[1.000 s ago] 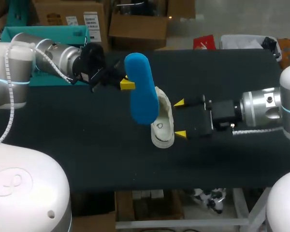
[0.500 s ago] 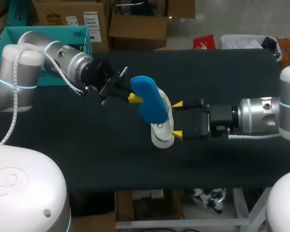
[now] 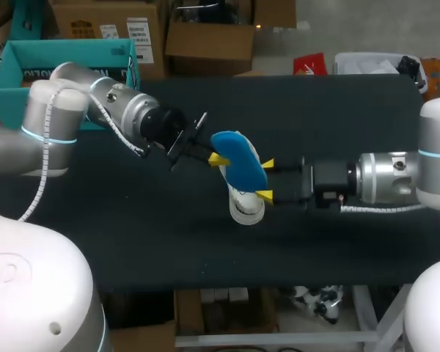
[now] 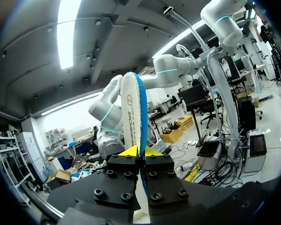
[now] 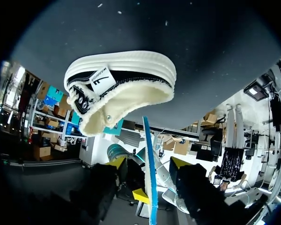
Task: Open the shoe tongue, take the insole out of the shoe, put the insole back into the shoe, and pack the shoe into the shoebox
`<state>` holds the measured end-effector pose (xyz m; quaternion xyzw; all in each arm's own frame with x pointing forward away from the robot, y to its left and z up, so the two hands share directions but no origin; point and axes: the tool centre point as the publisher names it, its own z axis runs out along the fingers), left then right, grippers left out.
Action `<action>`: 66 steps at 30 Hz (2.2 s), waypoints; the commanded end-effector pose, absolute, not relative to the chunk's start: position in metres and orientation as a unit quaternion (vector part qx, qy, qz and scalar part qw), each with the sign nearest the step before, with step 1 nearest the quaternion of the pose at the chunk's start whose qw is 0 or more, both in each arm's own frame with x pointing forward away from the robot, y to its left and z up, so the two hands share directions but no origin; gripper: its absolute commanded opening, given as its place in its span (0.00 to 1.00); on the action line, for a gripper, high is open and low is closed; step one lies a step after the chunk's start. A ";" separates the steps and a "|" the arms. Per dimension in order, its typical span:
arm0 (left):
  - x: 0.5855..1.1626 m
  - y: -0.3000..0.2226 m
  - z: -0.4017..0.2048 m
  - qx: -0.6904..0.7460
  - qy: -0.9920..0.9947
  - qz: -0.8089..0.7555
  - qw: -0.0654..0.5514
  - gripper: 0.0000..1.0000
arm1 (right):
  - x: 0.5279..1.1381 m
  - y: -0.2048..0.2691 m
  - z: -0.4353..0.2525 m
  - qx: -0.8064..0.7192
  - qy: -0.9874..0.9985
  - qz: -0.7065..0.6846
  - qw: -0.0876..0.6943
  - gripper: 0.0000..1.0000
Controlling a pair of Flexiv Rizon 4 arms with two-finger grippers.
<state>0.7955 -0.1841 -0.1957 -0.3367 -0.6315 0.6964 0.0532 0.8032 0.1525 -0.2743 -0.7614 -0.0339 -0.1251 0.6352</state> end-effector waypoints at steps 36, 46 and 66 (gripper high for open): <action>0.861 -0.147 -0.236 -0.370 -0.682 0.571 0.268 1.00 | 0.780 0.143 -0.290 -0.721 -0.160 -0.064 0.671 0.00; 0.882 -0.149 -0.253 -0.373 -0.694 0.528 0.316 1.00 | 0.768 0.149 -0.298 -0.702 -0.208 -0.034 0.680 0.00; 0.894 -0.151 -0.256 -0.372 -0.711 0.499 0.327 1.00 | 0.764 0.153 -0.298 -0.686 -0.211 -0.018 0.696 0.00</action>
